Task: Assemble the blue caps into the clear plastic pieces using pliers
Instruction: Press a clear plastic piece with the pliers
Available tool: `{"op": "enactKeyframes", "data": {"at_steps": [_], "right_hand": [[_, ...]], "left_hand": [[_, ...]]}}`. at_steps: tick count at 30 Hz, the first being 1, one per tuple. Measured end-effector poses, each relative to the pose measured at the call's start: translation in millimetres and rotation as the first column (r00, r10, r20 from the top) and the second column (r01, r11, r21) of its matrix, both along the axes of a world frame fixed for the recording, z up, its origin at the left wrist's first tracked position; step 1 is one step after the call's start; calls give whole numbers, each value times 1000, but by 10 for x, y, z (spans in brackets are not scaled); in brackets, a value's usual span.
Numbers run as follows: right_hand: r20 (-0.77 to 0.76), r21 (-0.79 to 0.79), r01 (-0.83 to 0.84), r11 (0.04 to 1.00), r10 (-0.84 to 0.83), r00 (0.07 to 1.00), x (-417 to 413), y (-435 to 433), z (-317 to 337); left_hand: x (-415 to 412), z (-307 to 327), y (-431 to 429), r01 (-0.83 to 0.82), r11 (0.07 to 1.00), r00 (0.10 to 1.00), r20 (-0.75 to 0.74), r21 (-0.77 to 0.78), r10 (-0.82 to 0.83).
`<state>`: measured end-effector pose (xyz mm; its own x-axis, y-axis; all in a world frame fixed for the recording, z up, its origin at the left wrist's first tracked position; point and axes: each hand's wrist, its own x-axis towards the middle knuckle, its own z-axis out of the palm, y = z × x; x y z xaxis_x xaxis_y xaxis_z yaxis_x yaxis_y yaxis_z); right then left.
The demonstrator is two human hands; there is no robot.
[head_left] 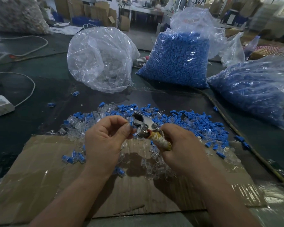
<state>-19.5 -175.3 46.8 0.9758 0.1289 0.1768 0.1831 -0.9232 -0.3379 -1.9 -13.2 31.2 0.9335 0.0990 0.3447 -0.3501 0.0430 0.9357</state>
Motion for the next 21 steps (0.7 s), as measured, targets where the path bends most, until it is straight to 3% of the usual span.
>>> {"op": "enactKeyframes", "data": {"at_steps": [8,13,18,21], "right_hand": [[24,-11,9,1000,-9,1000,14,-14,-36],[61,30,24,999,-25,998,56,-44,-90],[50,27,71,997,-73,996,92,-131,-137],[38,91,133,987,-136,990,143,-230,-141]], "left_hand": [[25,9,28,3,1000,1000,-21,-6,-3],[90,12,94,6,997,1000,-21,83,-5],[176,49,335,-106,993,994,-28,56,107],[266,71,474,-153,981,982,-92,119,165]]}}
